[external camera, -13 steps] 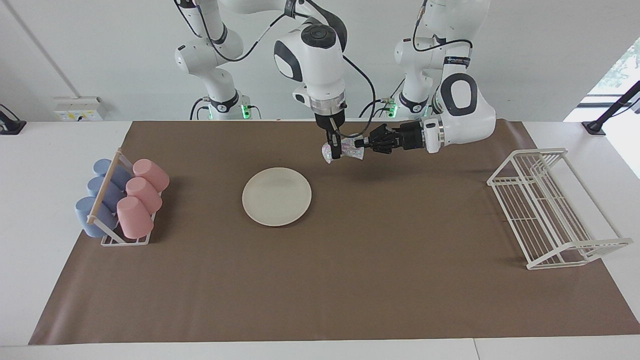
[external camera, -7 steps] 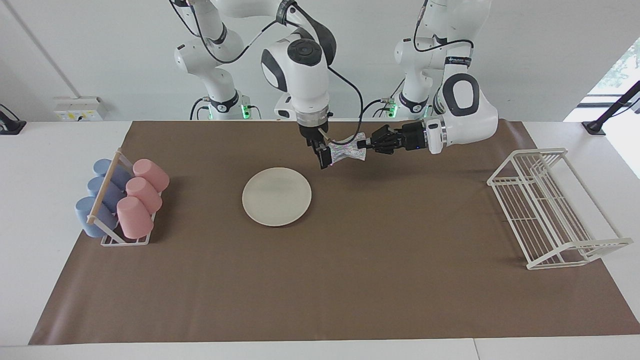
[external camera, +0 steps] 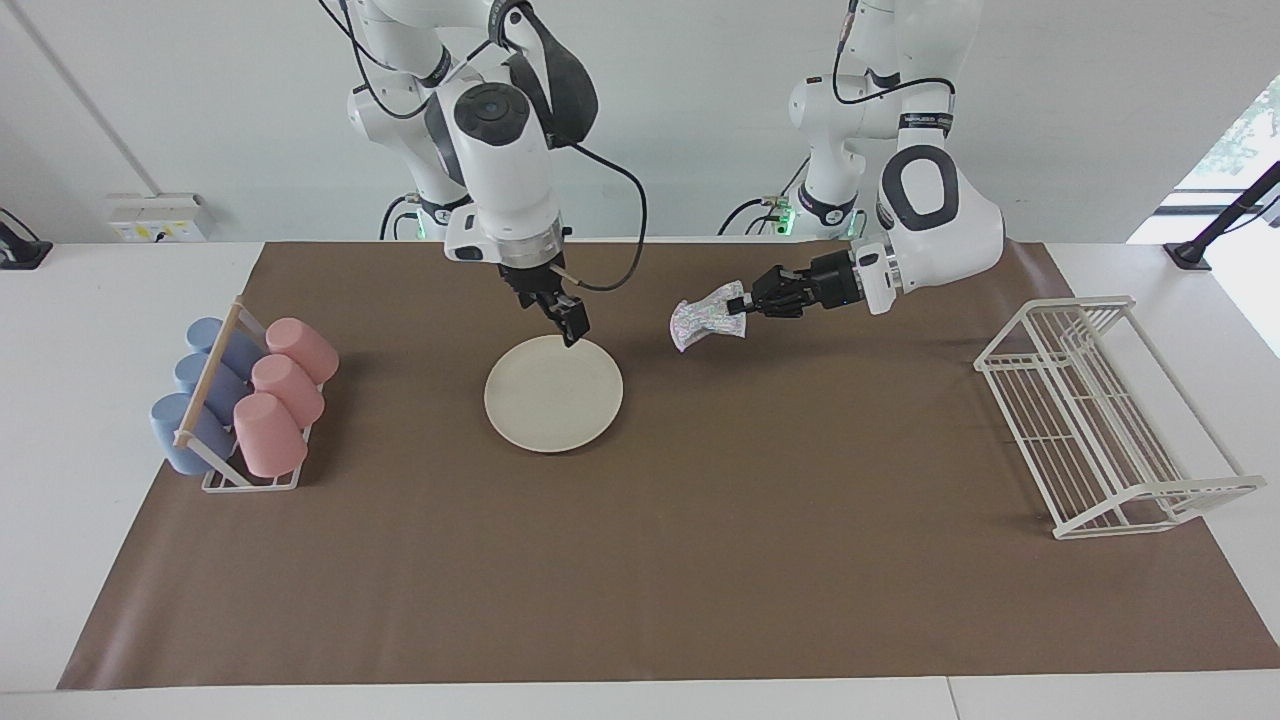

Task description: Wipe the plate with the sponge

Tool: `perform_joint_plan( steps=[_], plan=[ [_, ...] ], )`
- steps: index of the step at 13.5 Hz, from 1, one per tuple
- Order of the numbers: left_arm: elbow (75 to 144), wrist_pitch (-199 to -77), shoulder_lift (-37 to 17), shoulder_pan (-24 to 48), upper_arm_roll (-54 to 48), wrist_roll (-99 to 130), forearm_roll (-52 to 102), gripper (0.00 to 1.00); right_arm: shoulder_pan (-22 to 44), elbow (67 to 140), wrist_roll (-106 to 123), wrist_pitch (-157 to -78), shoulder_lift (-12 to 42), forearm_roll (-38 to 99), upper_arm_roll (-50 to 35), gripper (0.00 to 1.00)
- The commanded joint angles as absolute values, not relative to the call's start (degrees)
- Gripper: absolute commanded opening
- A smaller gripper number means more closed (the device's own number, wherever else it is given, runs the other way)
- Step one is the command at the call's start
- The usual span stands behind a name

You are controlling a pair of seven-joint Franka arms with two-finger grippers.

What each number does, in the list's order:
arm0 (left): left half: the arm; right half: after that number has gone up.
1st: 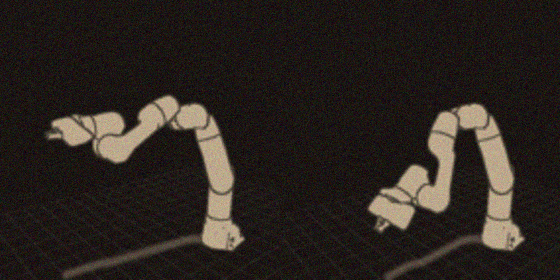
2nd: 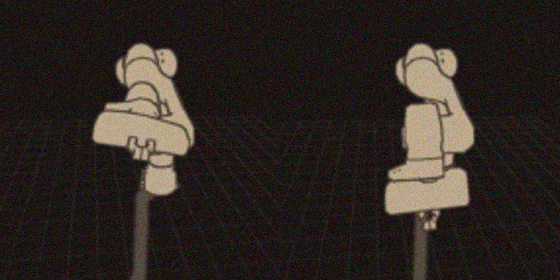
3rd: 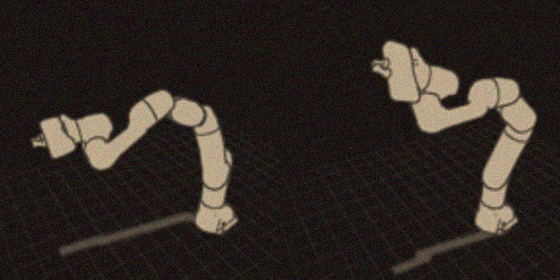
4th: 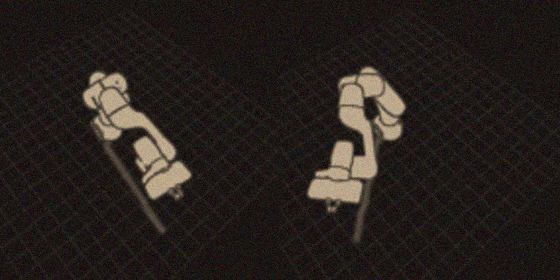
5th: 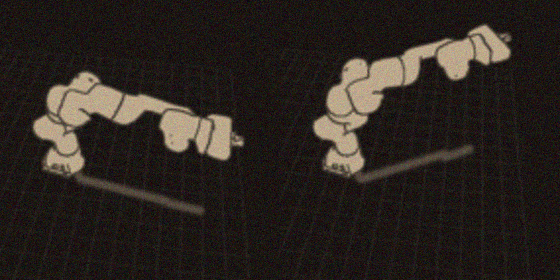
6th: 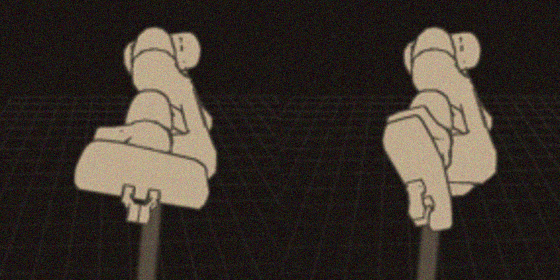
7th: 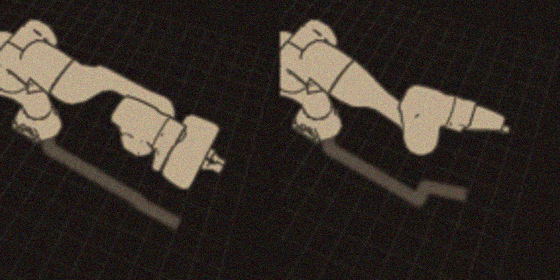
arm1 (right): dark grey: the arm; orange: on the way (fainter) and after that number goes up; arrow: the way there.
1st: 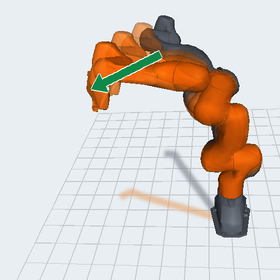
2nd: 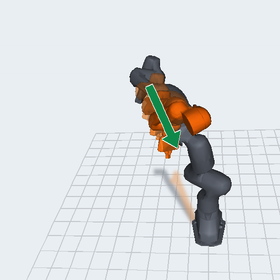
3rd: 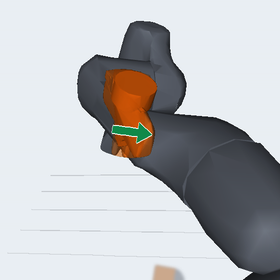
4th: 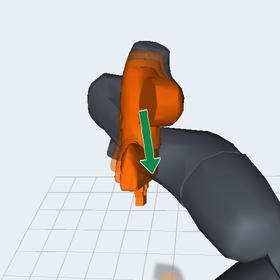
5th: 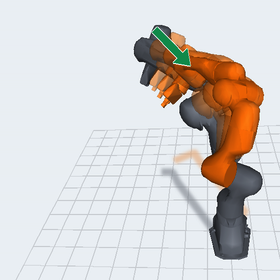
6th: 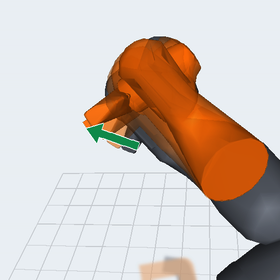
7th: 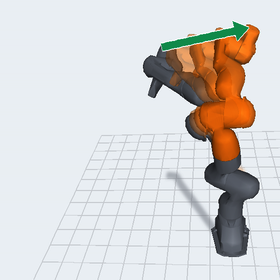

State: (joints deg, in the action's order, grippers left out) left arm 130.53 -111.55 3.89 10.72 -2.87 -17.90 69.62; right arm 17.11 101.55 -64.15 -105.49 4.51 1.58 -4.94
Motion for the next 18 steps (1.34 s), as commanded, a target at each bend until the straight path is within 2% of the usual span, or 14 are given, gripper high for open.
perform_joint_plan(
  steps=[1, 5, 8, 14, 18],
  plan=[
    [128.2, -114.1, 4.2, 11.5, -2.7, -10.8, 61.7, 0.00, 11.5, 103.2, -50.0, -104.9, -0.1, -2.7, -5.5, 1.00],
    [124.3, -116.7, 4.0, 14.0, -3.3, 1.2, 48.3, 0.00, 2.7, 102.5, -31.7, -103.3, -2.6, -6.5, -5.5, 1.00],
    [121.1, -117.2, 4.0, 16.3, -3.3, 10.3, 37.8, 0.00, -1.3, 102.1, -23.1, -103.4, -4.2, -6.6, -5.4, 1.00],
    [118.3, -116.6, 3.7, 19.7, -3.3, 22.9, 16.3, 0.00, -2.3, 101.1, -10.2, -101.9, -5.4, -10.3, -4.9, 1.00],
    [112.8, -105.3, 2.0, 20.7, -3.3, 26.8, 1.5, 0.00, -2.0, 99.6, -7.0, -101.2, -5.4, -10.3, -4.4, 1.00]
  ],
)
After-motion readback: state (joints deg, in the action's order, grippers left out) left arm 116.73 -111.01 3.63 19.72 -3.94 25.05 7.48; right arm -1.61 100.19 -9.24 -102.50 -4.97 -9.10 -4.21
